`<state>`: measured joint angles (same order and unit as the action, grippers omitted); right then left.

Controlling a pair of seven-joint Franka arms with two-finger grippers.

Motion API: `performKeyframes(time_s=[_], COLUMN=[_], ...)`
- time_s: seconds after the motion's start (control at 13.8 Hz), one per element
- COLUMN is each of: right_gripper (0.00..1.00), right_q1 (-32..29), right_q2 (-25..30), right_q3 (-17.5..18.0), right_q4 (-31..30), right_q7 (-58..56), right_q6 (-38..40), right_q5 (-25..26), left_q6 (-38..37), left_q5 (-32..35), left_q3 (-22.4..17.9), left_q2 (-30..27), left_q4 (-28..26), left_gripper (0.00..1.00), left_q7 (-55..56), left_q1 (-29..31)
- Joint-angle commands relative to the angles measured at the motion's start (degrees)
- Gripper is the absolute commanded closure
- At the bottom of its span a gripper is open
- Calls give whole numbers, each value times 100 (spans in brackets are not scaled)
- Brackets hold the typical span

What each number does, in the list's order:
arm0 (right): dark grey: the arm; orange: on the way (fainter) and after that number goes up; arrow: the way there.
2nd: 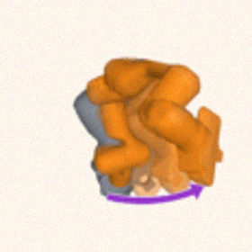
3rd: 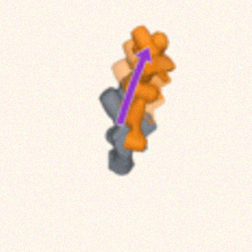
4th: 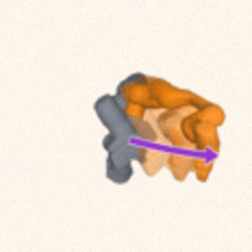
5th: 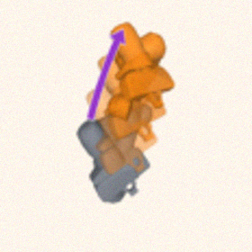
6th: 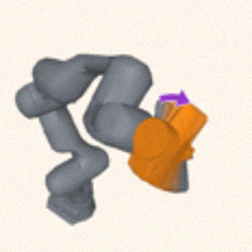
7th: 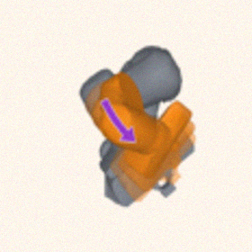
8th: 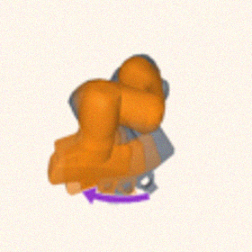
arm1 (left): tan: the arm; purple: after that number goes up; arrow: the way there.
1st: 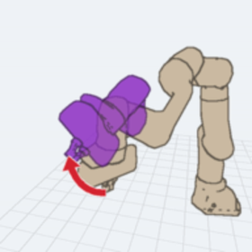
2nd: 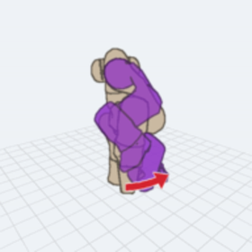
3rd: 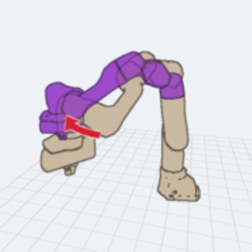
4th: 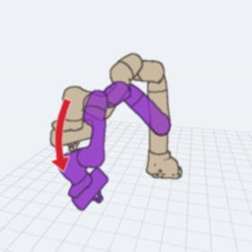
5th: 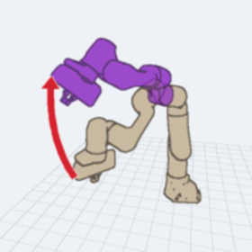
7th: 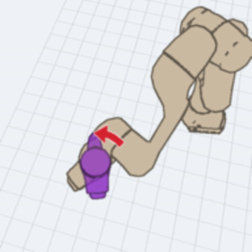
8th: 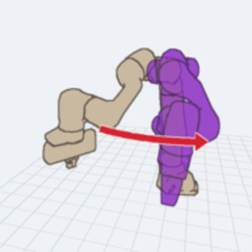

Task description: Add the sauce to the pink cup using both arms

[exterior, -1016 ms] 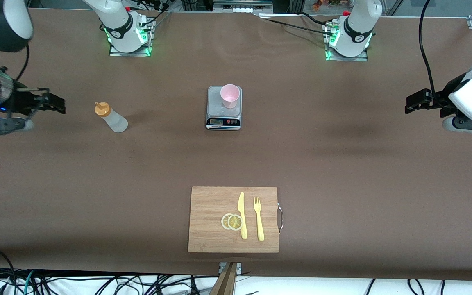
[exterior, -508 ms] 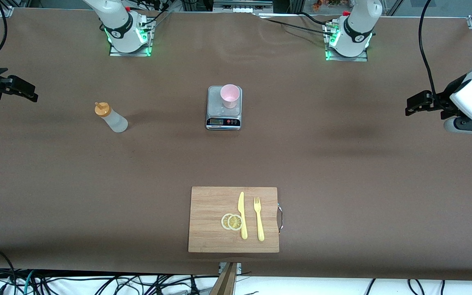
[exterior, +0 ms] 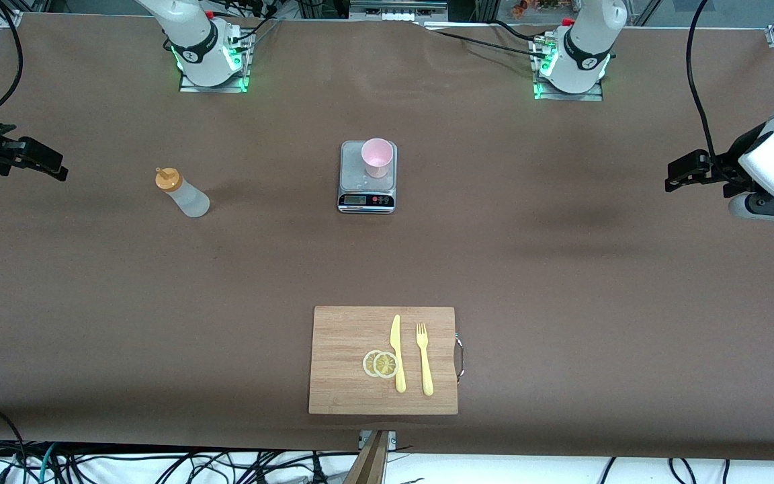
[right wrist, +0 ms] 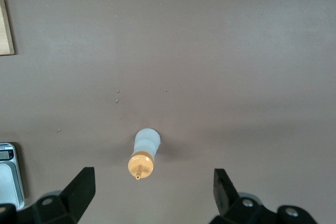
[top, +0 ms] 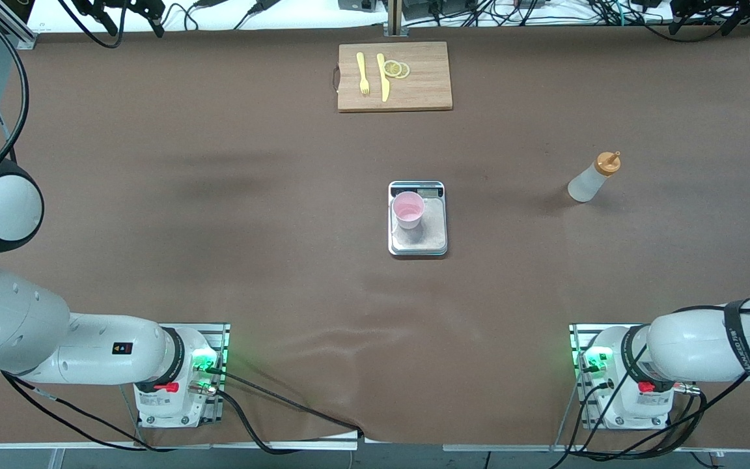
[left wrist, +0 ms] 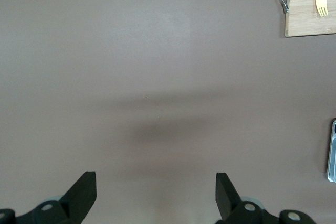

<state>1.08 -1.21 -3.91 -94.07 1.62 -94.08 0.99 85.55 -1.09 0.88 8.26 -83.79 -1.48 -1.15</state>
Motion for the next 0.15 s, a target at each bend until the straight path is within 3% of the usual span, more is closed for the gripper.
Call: performKeyframes(time_s=[0.0,0.07], right_gripper=[0,0], right_q1=[-3,-3], right_q2=[25,25], right_q3=[13,13], right_q4=[-32,-32], right_q7=[75,75], right_q6=[-92,-93], right_q5=[-81,-81], left_q6=[-12,-12], left_q5=[-5,4], left_q3=[-26,-26], left_q2=[62,62], left_q4=[153,153], left_gripper=[0,0], left_q7=[-72,-89], left_q1=[10,10])
